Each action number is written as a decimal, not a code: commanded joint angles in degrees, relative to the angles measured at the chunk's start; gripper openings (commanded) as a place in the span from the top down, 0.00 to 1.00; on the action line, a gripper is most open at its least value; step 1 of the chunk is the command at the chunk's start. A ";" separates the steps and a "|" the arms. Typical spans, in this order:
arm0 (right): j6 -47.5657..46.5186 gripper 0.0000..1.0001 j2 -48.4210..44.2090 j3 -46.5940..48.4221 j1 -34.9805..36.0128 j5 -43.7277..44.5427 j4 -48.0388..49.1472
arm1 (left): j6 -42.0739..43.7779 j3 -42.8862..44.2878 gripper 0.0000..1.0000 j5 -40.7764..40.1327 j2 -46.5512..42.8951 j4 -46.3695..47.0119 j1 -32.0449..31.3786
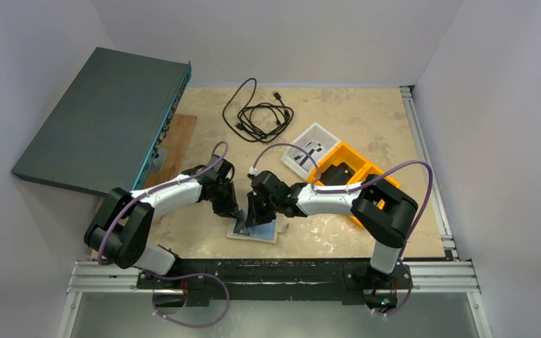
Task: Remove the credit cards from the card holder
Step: Remove the credit card from the card holder.
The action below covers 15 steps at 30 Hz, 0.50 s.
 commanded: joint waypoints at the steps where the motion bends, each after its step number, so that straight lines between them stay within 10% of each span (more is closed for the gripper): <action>1: 1.05 0.97 -2.19 0.71 0.23 -1.65 6.21 | -0.78 2.98 0.90 -0.79 1.02 1.02 -1.57; 15: 2.19 0.98 -2.94 -1.30 -0.64 -1.10 7.65 | 1.91 6.38 0.85 -7.54 -2.43 -6.38 -2.96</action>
